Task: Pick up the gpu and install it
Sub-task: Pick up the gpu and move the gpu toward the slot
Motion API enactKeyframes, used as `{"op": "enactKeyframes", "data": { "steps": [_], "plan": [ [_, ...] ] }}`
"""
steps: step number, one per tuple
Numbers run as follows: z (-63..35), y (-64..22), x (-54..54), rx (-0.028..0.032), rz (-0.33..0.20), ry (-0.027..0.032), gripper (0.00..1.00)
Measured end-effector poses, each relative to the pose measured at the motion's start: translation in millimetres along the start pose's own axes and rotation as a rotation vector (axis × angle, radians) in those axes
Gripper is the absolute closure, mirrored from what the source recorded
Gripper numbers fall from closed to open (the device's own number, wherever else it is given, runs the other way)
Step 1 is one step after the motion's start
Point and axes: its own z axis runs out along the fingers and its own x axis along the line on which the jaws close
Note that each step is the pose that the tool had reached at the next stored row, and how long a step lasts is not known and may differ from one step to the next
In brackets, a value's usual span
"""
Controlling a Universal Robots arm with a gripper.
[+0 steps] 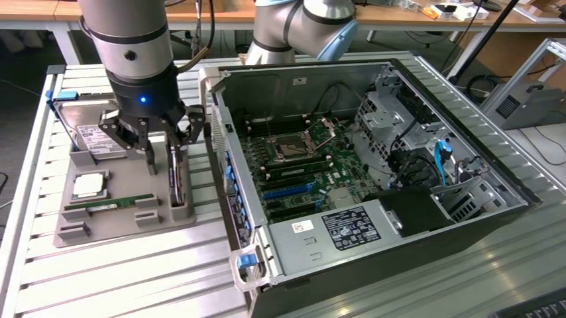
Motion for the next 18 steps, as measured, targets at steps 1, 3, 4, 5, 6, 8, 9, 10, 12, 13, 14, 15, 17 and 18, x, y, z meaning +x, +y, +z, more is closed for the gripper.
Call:
{"op": "enactKeyframes", "data": {
  "steps": [1, 3, 4, 5, 6, 8, 9, 10, 12, 13, 14, 15, 17, 18],
  "plan": [
    [0.2, 0.0, 0.0, 0.0005, 0.000, 0.0000, 0.52],
    [0.7, 0.0, 0.0, 0.0017, 0.000, -0.0002, 0.52],
    [1.0, 0.0, 0.0, 0.0025, 0.000, -0.0002, 0.52],
    [1.2, 0.0, 0.0, 0.0032, 0.000, -0.0003, 0.52],
    [1.5, 0.0, 0.0, 0.0039, 0.000, -0.0003, 0.52],
    [2.1, 0.0, 0.1, 0.0059, 0.000, -0.0004, 0.52],
    [2.4, 0.0, 0.1, 0.0069, 0.000, -0.0005, 0.52],
    [2.6, 0.0, 0.1, 0.0078, 0.000, -0.0006, 0.52],
    [3.2, 0.0, 0.1, 0.0095, 0.000, -0.0007, 0.52],
    [3.4, 0.0, 0.1, 0.0103, 0.000, -0.0007, 0.52],
    [3.7, 0.0, 0.1, 0.0110, 0.000, -0.0008, 0.52],
    [3.9, 0.0, 0.1, 0.0117, 0.000, -0.0009, 0.52],
    [4.5, 0.0, 0.1, 0.0134, 0.000, -0.0010, 0.52],
    [4.7, 0.0, 0.1, 0.0142, 0.000, -0.0011, 0.52]
  ]
}}
